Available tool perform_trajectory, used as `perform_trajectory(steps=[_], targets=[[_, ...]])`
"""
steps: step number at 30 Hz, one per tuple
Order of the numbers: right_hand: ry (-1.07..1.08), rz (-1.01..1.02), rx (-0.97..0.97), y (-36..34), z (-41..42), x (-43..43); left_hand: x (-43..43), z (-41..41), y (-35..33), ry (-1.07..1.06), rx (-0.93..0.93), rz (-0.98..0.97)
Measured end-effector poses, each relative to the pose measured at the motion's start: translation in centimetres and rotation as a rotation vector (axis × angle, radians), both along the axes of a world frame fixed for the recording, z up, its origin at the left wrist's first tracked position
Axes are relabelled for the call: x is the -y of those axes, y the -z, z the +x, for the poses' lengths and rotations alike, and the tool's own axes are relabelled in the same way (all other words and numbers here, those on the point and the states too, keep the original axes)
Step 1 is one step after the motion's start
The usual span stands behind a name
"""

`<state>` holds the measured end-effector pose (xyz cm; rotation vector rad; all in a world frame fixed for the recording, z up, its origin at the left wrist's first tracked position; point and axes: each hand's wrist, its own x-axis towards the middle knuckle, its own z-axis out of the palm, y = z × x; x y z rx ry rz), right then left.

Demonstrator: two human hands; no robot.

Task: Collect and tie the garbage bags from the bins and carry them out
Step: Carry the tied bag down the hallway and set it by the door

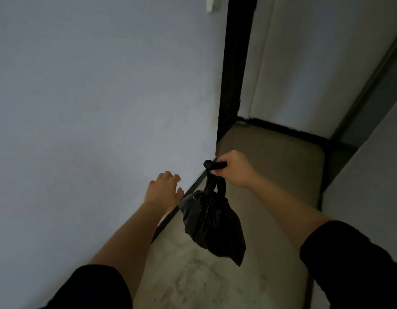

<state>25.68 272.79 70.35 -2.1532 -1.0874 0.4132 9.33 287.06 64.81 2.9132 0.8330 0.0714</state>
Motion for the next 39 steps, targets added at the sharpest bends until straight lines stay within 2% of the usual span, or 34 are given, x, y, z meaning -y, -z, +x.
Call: perform_trajectory(steps=[9, 15, 25, 39], targets=[[0.119, -0.036, -0.021, 3.7, 14.7, -10.0, -10.9, 14.2, 3.0, 0.143, -0.127, 0.076], [0.116, -0.025, -0.085, 7.4, 25.4, -15.8, -16.5, 25.3, 5.8, 0.136, -0.109, 0.037], [0.192, -0.121, -0.133, 13.8, 38.0, -22.4, -24.1, 38.8, 9.9, 0.257, -0.309, 0.089], [0.272, -0.314, -0.069, 30.0, 55.1, -31.9, -37.3, 58.1, 22.0, 0.381, -0.473, 0.157]])
